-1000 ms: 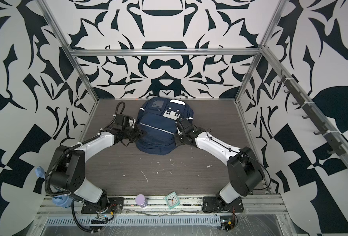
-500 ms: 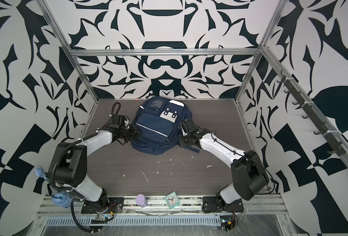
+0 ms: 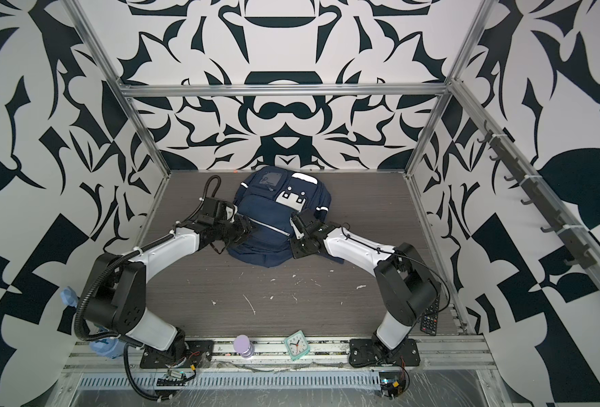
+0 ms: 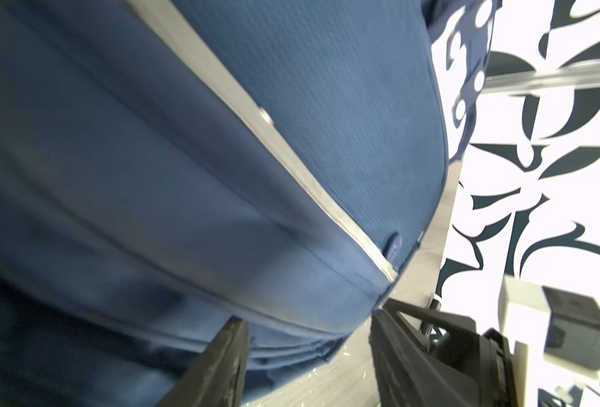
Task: Pack books, pencil case, and school supplies into a backpack
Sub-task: Zip the student bag at the top-center of the table.
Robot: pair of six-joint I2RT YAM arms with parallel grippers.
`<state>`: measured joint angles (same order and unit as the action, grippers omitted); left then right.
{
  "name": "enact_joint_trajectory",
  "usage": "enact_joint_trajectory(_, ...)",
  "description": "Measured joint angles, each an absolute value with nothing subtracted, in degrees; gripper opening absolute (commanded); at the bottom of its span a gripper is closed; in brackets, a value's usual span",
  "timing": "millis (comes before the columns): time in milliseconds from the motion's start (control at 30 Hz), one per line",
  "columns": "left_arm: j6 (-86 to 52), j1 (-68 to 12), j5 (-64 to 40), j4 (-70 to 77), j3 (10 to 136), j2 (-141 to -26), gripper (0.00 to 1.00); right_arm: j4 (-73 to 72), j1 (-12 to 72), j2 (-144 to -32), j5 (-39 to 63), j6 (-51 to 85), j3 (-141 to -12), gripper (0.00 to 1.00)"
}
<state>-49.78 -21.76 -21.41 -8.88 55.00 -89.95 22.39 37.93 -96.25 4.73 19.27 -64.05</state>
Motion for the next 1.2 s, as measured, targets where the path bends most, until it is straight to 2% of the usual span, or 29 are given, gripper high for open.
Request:
enact_joint_trajectory(133, -50.6, -23.2, -21.0, -8.8, 55.0, -90.1, 0.59, 22.4, 38.1, -98.0, 3.8, 18.8, -65.8, 0.41)
enact_joint_trajectory(333, -51.3, -24.1, -20.6, -7.9, 55.1, -92.5, 0.59, 22.5, 38.2, -101.1, 2.0, 17.0, -67.9, 0.12)
enact_joint_trajectory(500, -51.7, -24.4, -20.4, -7.5, 55.8, -95.1, 0.57, 22.5, 38.8, -101.6, 1.4, 16.4, -68.0, 0.02)
enact_joint_trajectory(600, -51.7, -24.4, -19.9, -7.3, 56.9, -96.2, 0.47, 22.7, 39.1, -101.4, 0.7, 16.3, -68.0, 0.01)
enact_joint_trajectory(667, -51.5, -24.4, -19.4, -7.4, 57.1, -96.6, 0.35, 22.9, 39.1, -101.1, 0.2, 16.3, -68.0, 0.01)
enact_joint_trajectory(767, -51.5, -24.4, -18.7, -7.9, 57.1, -97.4, 0.10, 23.1, 39.1, -100.5, -0.6, 15.7, -68.0, 0.00)
enact_joint_trajectory(833, -51.7, -24.4, -18.5, -7.5, 57.3, -97.8, 0.02, 23.3, 39.1, -100.5, -0.8, 15.0, -68.1, 0.00)
enact_joint_trajectory(1200, -51.7, -24.7, -19.2, -4.6, 56.6, -97.9, 0.00, 26.0, 33.5, -101.0, 2.5, 13.9, -71.9, 0.00)
